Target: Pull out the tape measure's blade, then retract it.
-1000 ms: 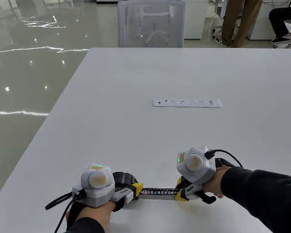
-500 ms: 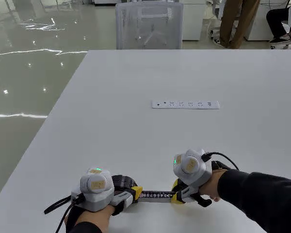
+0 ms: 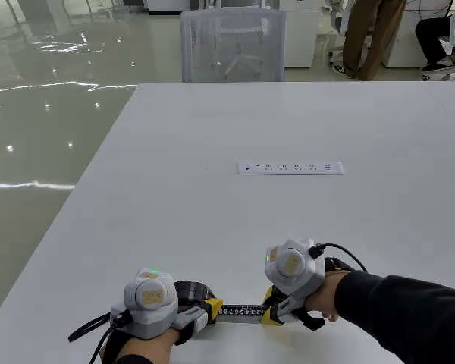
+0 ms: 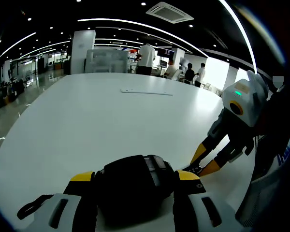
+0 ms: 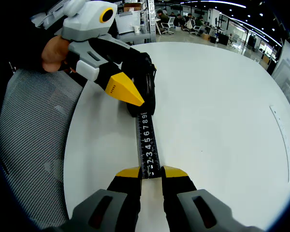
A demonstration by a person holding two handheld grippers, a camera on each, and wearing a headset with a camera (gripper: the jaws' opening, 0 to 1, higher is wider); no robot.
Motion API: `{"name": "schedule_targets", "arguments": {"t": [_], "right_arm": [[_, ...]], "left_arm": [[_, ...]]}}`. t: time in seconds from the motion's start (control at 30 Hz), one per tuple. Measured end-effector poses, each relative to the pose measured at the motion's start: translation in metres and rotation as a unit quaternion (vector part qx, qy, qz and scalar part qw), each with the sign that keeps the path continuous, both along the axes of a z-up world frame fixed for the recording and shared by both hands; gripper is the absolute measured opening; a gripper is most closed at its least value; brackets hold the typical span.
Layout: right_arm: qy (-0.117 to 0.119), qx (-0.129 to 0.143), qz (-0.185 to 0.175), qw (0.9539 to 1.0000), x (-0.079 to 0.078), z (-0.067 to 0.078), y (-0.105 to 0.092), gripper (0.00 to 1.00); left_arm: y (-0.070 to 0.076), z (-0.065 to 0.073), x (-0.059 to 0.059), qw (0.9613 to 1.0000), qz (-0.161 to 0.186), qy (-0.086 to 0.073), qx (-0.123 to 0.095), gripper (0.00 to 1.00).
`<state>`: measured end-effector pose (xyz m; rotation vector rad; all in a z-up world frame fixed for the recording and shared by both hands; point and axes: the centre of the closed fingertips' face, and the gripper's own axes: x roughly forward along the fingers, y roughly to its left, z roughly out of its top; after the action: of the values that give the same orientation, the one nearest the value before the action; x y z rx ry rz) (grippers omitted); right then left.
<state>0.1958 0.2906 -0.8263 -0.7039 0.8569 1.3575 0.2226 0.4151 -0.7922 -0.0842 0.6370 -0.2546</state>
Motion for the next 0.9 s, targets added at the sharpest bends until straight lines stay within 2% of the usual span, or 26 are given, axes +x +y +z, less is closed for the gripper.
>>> {"name": "schedule_targets", "arguments": {"t": [0.37,0.43,0.7,0.83,0.87,0.9], "right_arm": [[0.005,0.005,-0.006,1.0000,0.001,0.000,0.009,0.13],[0.006,0.005,-0.008,0.9999,0.002,0.000,0.010,0.13],[0.002,0.000,-0.001,1.0000,0.002,0.000,0.011,0.13],[0.004,0.002,-0.006,1.0000,0.003,-0.001,0.011,0.13],[0.005,0.002,-0.007,1.0000,0.003,-0.001,0.012,0.13],[0.005,0.002,-0.007,1.0000,0.002,-0.001,0.011,0.13]], "left_arm": [[0.000,0.000,-0.001,1.0000,0.005,-0.001,-0.002,0.60],[-0.001,0.000,-0.001,1.0000,-0.001,-0.003,0.003,0.61],[-0.001,0.001,-0.001,1.0000,0.000,-0.001,0.000,0.61],[-0.001,0.000,-0.001,1.0000,0.009,-0.002,0.003,0.62],[-0.001,-0.001,-0.003,0.9999,0.014,0.004,0.003,0.62],[0.000,-0.004,-0.005,0.9992,0.032,0.021,-0.009,0.62]]}}
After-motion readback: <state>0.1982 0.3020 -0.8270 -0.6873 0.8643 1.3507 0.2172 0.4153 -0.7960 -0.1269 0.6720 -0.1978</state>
